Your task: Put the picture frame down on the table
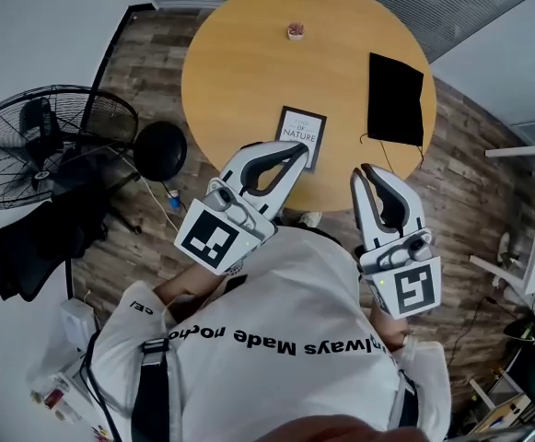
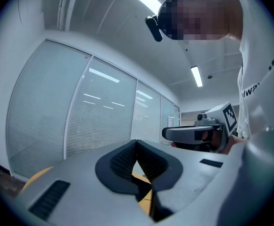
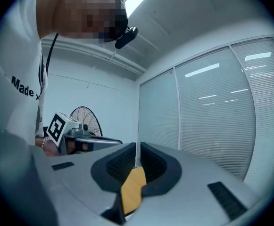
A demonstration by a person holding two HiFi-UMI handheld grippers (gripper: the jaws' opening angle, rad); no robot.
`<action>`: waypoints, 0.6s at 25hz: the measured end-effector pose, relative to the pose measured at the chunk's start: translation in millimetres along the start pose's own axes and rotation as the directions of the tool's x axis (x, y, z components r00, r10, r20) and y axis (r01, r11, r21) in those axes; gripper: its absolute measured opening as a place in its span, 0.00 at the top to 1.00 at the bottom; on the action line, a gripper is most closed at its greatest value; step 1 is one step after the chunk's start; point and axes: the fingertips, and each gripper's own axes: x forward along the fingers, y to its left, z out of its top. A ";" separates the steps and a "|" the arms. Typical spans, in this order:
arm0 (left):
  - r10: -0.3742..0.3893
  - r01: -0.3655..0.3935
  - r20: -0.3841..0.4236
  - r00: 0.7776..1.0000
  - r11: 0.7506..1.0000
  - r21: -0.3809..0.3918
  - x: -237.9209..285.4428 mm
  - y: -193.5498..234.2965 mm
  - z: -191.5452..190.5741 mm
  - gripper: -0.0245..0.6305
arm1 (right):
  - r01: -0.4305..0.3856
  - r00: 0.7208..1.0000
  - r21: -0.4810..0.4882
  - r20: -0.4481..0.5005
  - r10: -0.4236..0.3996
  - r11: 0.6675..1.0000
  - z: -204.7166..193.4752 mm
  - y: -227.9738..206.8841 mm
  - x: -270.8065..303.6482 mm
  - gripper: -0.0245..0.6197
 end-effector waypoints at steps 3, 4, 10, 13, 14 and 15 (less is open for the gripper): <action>0.005 -0.005 -0.001 1.000 1.000 -0.001 0.3 0.7 -1.9 0.93 | 0.004 1.000 0.001 0.002 -0.004 1.000 -0.6 -1.1 0.0 0.88; 0.007 -0.007 -0.002 1.000 1.000 0.000 0.7 0.6 -2.3 0.93 | 0.004 1.000 -0.001 0.003 -0.004 1.000 -0.7 -1.8 -0.2 0.88; 0.015 -0.015 -0.010 1.000 1.000 0.004 9.1 1.1 -1.6 0.93 | 0.003 1.000 -0.003 0.001 -0.003 1.000 -0.1 -12.2 -1.4 0.88; 0.013 -0.013 -0.008 1.000 1.000 0.002 11.0 2.4 -0.3 0.93 | 0.006 1.000 -0.002 0.006 -0.006 1.000 2.4 -14.5 0.6 0.88; 0.013 -0.013 -0.007 1.000 1.000 0.001 11.0 2.5 0.2 0.93 | 0.006 1.000 -0.004 0.006 -0.006 1.000 3.0 -14.4 0.9 0.88; 0.012 -0.012 -0.006 1.000 1.000 0.001 11.1 2.3 0.7 0.93 | 0.006 1.000 -0.006 0.005 -0.006 1.000 3.5 -14.5 0.8 0.88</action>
